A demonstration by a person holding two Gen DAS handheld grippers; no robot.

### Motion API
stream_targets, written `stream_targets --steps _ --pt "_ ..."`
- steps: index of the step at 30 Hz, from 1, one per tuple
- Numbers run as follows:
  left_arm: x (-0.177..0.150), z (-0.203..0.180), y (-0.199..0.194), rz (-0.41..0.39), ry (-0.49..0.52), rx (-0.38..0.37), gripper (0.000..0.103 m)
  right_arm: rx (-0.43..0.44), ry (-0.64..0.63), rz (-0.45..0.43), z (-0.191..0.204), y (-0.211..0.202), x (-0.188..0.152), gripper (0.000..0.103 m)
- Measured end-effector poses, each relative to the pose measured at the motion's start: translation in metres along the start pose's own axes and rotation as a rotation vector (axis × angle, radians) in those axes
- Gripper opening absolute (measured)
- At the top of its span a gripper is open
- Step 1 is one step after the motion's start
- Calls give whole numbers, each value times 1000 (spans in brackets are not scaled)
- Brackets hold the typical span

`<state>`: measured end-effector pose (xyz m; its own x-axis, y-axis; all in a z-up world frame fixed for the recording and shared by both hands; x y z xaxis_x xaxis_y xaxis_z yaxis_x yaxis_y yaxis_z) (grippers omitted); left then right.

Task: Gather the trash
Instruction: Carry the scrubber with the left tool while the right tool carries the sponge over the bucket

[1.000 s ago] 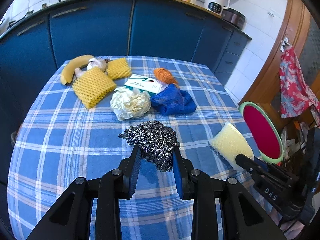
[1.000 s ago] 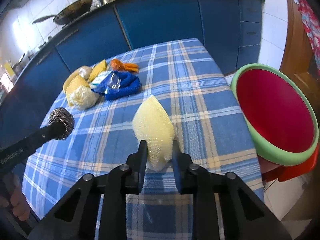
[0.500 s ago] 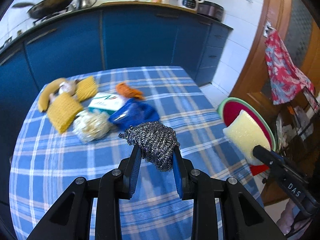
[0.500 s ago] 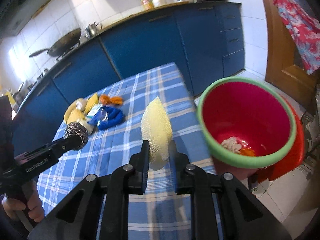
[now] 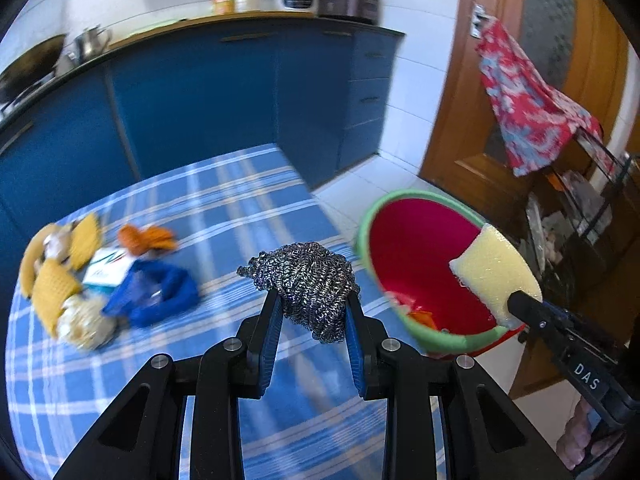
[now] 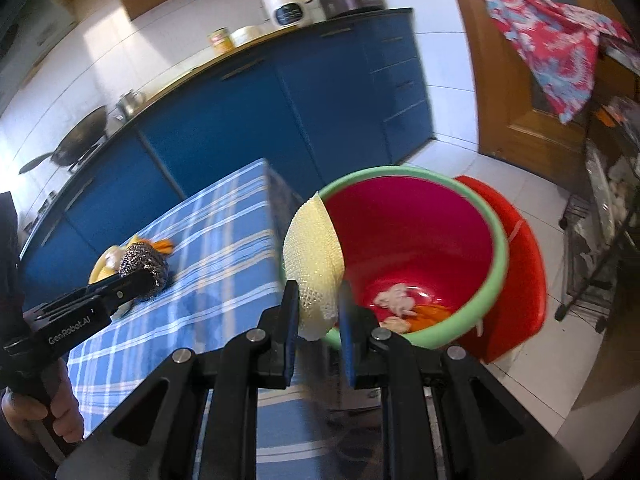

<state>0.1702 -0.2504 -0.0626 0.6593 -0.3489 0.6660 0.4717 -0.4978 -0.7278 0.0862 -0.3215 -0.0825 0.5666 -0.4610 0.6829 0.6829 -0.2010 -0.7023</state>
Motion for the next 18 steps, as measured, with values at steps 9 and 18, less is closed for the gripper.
stream_targets --steps 9,18 --pt "16 -47 52 56 72 -47 31 -65 47 35 -47 24 8 21" --pt "22 -71 88 89 97 -75 34 -90 72 77 -70 52 9 25"
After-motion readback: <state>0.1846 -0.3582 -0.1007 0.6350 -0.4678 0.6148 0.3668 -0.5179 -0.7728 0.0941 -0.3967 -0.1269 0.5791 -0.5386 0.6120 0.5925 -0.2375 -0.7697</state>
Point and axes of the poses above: each gripper's, at about its wrist camera, not at the fingertips, and y roughly the way its jaws point, z to its left, x to its top, the point moved 7 cm from there along y, roughly the way its jaws point, and after that the axes turned 9 degrees about -x, right-handed, at the moved point
